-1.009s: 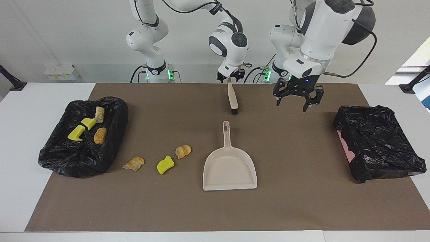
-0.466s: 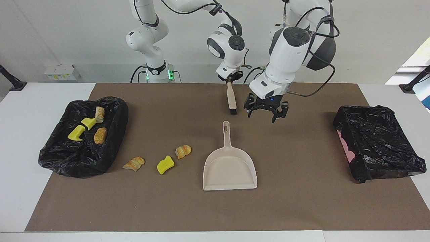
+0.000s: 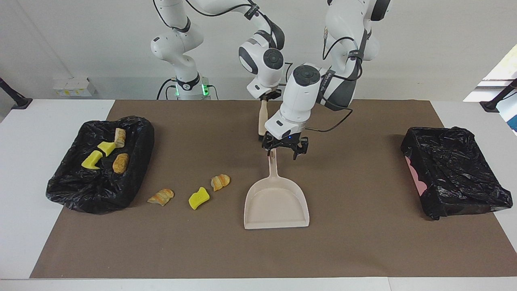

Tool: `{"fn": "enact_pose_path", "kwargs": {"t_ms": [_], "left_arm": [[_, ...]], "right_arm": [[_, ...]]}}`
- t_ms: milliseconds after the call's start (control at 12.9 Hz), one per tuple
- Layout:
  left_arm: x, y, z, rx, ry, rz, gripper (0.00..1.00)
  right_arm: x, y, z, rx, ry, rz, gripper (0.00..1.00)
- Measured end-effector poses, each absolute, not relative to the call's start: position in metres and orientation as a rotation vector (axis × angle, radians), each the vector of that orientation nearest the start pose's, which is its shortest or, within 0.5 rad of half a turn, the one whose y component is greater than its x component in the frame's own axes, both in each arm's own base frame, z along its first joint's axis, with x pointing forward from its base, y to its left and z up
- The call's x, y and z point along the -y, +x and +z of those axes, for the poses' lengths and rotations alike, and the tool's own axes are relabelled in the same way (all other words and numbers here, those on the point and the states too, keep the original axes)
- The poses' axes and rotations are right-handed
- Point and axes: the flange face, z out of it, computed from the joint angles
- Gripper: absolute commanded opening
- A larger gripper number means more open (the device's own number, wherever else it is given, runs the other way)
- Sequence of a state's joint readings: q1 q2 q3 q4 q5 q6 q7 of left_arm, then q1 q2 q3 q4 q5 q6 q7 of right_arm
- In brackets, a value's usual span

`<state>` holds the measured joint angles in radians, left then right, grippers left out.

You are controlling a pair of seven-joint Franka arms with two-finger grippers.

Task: Sweep and dump trash in bin
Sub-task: 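Reach the left gripper to the dustpan while the right gripper approaches the pieces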

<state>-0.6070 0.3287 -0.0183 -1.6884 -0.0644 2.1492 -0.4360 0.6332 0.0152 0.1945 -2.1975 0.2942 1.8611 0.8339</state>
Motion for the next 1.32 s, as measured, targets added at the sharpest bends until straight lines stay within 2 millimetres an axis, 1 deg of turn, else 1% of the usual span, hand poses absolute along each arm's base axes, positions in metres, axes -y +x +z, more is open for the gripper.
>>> {"fn": "enact_pose_path", "kwargs": {"t_ms": [155, 233, 310, 388, 466, 543, 698, 776, 931, 1086, 1164, 1319], "left_arm": [[0.402, 0.526, 0.398, -0.221, -3.253, -0.129, 1.00], [0.409, 0.519, 0.384, -0.208, -3.251, -0.115, 1.00], [0.419, 0.513, 0.367, -0.202, -3.248, -0.102, 0.89], [0.426, 0.510, 0.354, -0.196, -3.246, -0.094, 0.67], [0.427, 0.510, 0.347, -0.193, -3.243, -0.087, 0.50], [0.424, 0.513, 0.346, -0.187, -3.240, -0.092, 0.40], [0.416, 0.520, 0.348, -0.213, -3.200, -0.142, 0.30], [0.413, 0.523, 0.350, -0.246, -3.166, -0.177, 0.20], [0.412, 0.524, 0.351, -0.279, -3.139, -0.205, 0.09], [0.413, 0.524, 0.351, -0.290, -3.134, -0.210, 0.05], [0.412, 0.525, 0.352, -0.302, -3.131, -0.213, 0.05], [0.402, 0.533, 0.358, -0.357, -3.122, -0.231, 0.05]], "right_arm": [[-0.339, 0.346, 0.376, -0.352, -3.109, 0.688, 0.00], [-0.323, 0.359, 0.382, -0.386, -3.106, 0.667, 0.00], [-0.307, 0.372, 0.385, -0.397, -3.124, 0.631, 0.00], [-0.294, 0.383, 0.385, -0.383, -3.156, 0.592, 0.00], [-0.283, 0.393, 0.385, -0.360, -3.192, 0.555, 0.00], [-0.272, 0.404, 0.384, -0.340, -3.221, 0.525, 0.00], [-0.249, 0.430, 0.384, -0.291, -3.261, 0.480, 0.00], [-0.237, 0.444, 0.384, -0.249, -3.280, 0.460, 0.00], [-0.217, 0.469, 0.385, -0.110, -3.334, 0.413, 0.00], [-0.201, 0.491, 0.388, 0.001, -3.374, 0.374, 0.00], [-0.190, 0.503, 0.389, 0.049, -3.387, 0.361, 0.00], [-0.155, 0.526, 0.389, 0.117, -3.434, 0.348, 0.00]]}}
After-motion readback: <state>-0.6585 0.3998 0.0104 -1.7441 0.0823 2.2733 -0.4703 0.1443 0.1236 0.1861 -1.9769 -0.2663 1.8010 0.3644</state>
